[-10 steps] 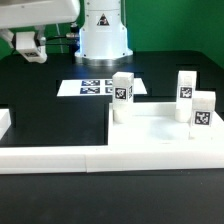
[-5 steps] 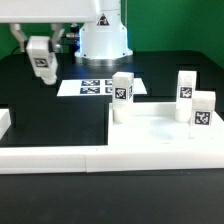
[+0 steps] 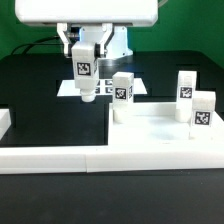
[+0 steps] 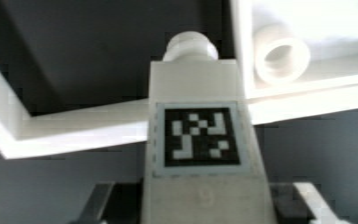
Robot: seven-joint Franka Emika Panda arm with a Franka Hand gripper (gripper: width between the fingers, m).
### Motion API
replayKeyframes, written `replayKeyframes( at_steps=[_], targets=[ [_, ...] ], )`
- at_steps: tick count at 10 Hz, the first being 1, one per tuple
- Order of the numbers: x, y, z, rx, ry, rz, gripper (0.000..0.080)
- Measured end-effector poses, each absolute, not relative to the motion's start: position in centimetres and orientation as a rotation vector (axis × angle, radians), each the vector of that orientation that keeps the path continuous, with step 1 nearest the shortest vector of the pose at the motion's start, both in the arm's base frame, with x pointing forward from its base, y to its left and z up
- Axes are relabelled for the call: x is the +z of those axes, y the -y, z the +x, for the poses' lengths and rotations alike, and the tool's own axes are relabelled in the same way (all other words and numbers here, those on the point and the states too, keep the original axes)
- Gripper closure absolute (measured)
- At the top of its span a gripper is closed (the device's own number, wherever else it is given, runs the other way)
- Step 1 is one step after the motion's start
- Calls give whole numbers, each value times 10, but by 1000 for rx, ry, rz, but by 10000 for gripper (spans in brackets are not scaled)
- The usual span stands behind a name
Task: Assemble square table
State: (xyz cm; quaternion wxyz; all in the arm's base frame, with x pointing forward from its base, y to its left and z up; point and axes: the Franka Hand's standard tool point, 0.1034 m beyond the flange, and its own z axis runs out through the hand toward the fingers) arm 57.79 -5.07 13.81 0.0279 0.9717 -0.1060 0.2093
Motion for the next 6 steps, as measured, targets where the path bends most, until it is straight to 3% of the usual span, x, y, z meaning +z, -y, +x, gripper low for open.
replayKeyframes(
  at_steps=[3, 6],
  targets=[
    [136, 48, 578, 637, 331, 3004, 508],
    [116, 10, 600, 653, 356, 3015, 508]
  ],
)
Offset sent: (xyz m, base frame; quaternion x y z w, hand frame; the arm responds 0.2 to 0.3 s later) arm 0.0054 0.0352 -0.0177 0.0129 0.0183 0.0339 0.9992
